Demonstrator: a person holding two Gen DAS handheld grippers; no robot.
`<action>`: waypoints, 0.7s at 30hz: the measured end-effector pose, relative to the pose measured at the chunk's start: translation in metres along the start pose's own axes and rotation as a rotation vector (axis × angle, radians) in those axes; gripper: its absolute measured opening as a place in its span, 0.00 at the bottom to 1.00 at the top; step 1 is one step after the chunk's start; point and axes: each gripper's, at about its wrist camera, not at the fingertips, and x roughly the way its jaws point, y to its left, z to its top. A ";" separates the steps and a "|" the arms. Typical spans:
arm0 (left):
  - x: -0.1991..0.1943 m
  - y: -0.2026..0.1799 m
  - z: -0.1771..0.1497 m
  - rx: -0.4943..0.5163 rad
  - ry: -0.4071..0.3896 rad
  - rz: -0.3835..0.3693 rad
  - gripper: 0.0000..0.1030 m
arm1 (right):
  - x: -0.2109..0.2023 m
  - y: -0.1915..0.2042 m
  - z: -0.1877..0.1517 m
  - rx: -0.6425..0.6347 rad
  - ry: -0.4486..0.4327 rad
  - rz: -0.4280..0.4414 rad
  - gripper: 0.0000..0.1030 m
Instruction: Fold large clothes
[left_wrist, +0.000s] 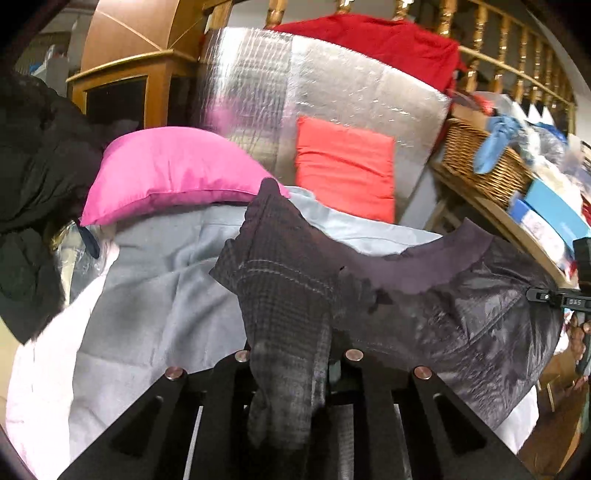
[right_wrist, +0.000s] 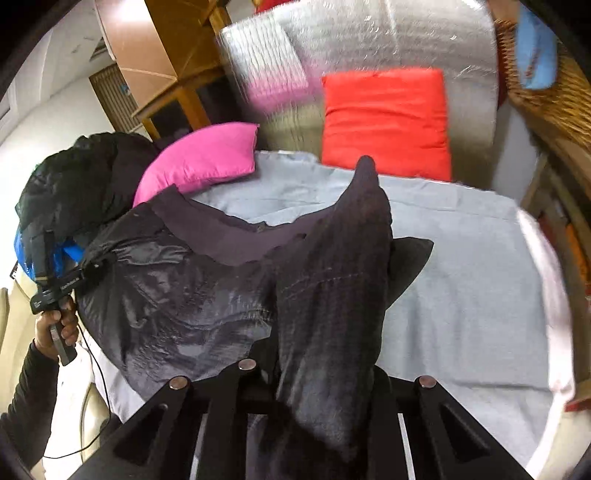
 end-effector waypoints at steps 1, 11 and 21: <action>-0.001 0.000 -0.009 -0.012 0.000 -0.006 0.19 | -0.007 -0.003 -0.012 0.008 -0.006 -0.006 0.18; 0.053 0.025 -0.141 -0.175 0.232 0.135 0.62 | 0.052 -0.095 -0.200 0.391 0.118 -0.038 0.70; 0.002 -0.045 -0.105 0.062 0.083 0.145 0.71 | -0.013 -0.065 -0.157 0.353 -0.058 0.079 0.78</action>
